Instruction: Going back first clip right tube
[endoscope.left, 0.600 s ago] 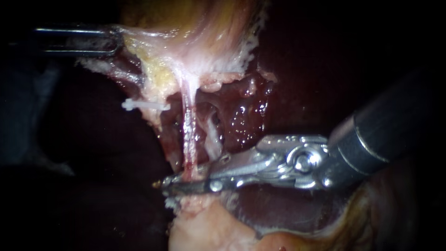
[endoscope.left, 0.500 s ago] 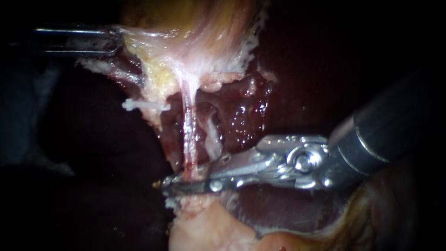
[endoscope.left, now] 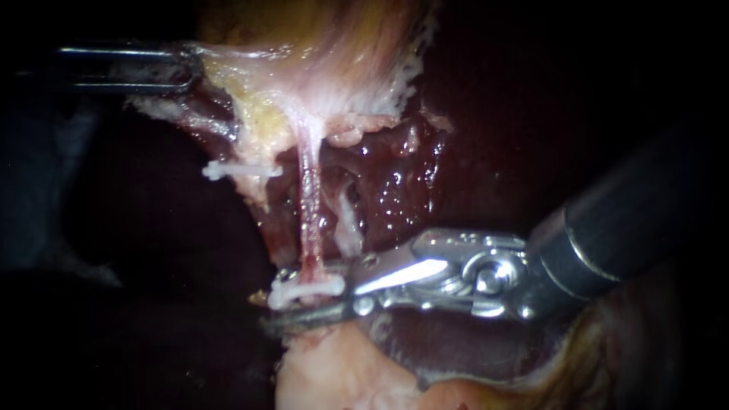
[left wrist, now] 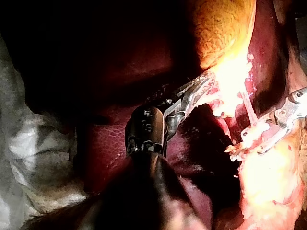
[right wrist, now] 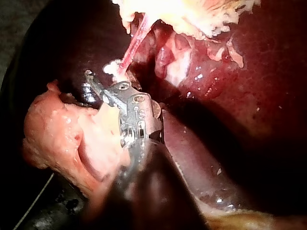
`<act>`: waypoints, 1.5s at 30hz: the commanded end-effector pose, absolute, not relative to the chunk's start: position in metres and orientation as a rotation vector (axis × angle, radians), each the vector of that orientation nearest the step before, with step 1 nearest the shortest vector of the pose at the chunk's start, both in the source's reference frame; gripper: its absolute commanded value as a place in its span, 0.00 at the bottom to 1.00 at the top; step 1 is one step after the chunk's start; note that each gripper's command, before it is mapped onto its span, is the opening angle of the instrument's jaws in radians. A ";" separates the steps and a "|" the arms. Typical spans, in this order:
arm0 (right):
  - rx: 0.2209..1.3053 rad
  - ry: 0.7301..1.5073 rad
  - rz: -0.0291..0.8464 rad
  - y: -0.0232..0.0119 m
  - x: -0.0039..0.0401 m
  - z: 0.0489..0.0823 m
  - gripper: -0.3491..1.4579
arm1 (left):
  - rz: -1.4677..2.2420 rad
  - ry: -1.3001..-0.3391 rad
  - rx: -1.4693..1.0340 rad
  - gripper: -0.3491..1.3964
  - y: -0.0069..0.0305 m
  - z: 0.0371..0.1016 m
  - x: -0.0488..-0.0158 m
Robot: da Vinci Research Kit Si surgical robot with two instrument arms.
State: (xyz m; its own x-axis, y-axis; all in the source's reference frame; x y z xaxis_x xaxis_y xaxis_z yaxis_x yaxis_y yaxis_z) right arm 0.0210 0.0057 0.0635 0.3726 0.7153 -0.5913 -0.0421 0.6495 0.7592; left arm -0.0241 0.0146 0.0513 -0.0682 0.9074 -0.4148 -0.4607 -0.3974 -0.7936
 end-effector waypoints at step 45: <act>0.362 1.100 0.240 0.0114 0.0038 0.0599 0.47 | 1.683 -0.559 -1.142 0.00 0.0139 0.0541 -0.0264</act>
State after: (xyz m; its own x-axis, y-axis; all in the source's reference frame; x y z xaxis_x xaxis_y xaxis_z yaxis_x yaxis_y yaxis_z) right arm 0.0038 0.0114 0.0599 0.4365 0.3649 -0.8224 -0.0111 0.9162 0.4006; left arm -0.0267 0.0137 0.0544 -0.0686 0.9019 -0.4265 -0.4645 -0.4072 -0.7864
